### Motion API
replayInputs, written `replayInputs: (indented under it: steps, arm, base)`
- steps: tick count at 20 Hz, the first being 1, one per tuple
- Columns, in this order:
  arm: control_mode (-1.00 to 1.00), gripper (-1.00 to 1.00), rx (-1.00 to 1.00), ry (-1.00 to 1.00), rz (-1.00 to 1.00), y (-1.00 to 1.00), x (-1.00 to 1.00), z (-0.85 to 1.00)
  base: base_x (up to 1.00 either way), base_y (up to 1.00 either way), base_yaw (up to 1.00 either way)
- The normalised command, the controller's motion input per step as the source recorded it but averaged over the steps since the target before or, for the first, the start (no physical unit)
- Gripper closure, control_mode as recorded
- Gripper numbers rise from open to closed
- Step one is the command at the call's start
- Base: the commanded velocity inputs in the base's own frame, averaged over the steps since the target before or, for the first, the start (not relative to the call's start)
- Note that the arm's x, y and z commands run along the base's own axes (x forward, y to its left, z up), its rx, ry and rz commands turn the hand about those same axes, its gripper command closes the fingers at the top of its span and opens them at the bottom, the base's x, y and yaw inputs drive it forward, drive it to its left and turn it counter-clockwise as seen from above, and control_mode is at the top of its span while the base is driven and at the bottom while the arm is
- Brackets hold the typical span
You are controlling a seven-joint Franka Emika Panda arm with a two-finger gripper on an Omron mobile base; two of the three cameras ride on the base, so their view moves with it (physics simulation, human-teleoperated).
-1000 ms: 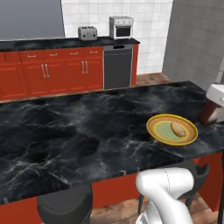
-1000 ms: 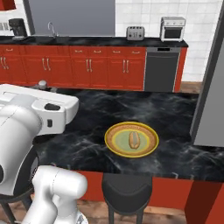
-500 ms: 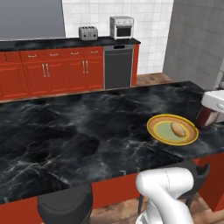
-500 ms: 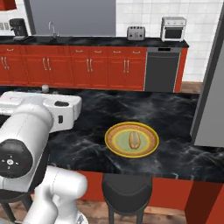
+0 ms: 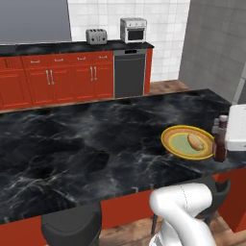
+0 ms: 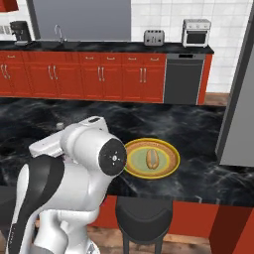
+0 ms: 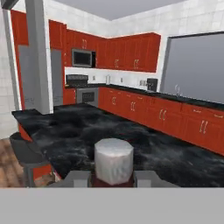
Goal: Move the hot dog bun to the plate on the dining table and place the condiment next to that plate. Then navigate to the fridge and take the sausage and place it on the plate as well.
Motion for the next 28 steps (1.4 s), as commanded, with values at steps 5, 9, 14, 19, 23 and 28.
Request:
replayInputs:
  steps: [5,9,14,19,23,28]
  arm:
    - [-1.00,1.00,-0.10,-0.06,0.48,0.36,0.48,-0.88]
    - [-1.00,1.00,0.02,-0.01,0.39,0.18,0.78,-0.59]
    - [-1.00,1.00,0.08,0.00,0.28,0.00,0.98,-0.27]
    - [-1.00,1.00,0.02,0.00,0.23,0.00,0.87,-0.25]
    - [-1.00,1.00,0.00,0.00,0.18,0.00,0.68,-0.34]
    - [-1.00,1.00,0.00,0.03,0.14,0.00,0.54,-0.34]
  base:
    - [0.00,0.00,0.00]
    - [0.00,0.00,0.00]
    - [0.00,0.00,0.00]
    - [0.00,0.00,0.00]
    - [0.00,0.00,0.00]
    - [0.00,0.00,0.00]
